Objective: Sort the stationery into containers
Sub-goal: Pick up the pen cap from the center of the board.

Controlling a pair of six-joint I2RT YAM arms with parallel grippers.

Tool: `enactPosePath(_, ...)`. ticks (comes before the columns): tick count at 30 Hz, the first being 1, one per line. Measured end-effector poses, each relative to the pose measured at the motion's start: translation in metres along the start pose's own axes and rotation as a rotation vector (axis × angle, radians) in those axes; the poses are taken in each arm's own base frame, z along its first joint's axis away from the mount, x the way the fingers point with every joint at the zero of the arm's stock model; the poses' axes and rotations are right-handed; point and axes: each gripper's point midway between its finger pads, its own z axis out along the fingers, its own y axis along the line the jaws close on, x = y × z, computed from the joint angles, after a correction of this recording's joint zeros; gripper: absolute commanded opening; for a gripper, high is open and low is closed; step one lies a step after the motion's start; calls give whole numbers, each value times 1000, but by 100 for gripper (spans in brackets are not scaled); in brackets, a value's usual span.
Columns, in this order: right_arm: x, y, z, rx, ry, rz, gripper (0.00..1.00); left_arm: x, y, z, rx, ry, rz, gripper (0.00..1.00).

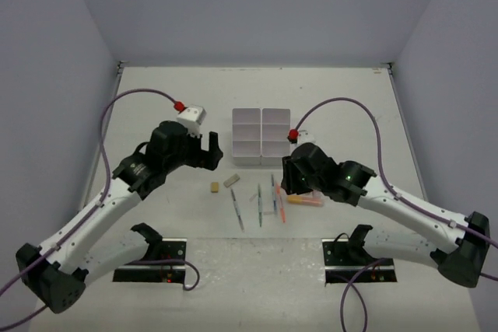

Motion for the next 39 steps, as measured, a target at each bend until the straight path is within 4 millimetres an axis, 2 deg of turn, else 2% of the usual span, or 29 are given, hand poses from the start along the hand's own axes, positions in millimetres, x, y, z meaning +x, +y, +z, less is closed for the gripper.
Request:
enactPosePath(2, -3, -1, -16, -28, -38, 12, 40, 16, -22, 10, 35, 82, 56, 94)
enactPosePath(8, -7, -9, -55, -88, -125, 41, 41, 61, -74, 23, 117, 248, 180, 73)
enactPosePath(11, -3, -15, -67, -94, -141, 51, 41, 91, -100, 31, 139, 337, 256, 71)
enactPosePath(15, 2, -24, -78, -93, -158, 61, 41, 121, -113, 37, 145, 413, 314, 72)
enactPosePath(18, 5, -28, -83, -93, -162, 64, 42, 129, -118, 41, 151, 430, 329, 71)
enactPosePath(21, 7, -30, -84, -83, -158, 62, 42, 137, -118, 50, 140, 453, 338, 62)
enactPosePath(24, 8, -31, -84, -79, -154, 61, 42, 150, -119, 68, 103, 506, 360, 56)
enactPosePath(26, 8, -31, -84, -80, -155, 61, 42, 162, -116, 80, 68, 543, 377, 48)
enactPosePath(31, 7, -31, -86, -87, -164, 64, 42, 192, -100, 97, -7, 634, 420, 45)
enactPosePath(34, 6, -31, -89, -94, -174, 66, 42, 196, -99, 98, -15, 643, 425, 46)
enactPosePath(39, 7, -31, -88, -91, -170, 65, 42, 189, -105, 101, -5, 624, 419, 48)
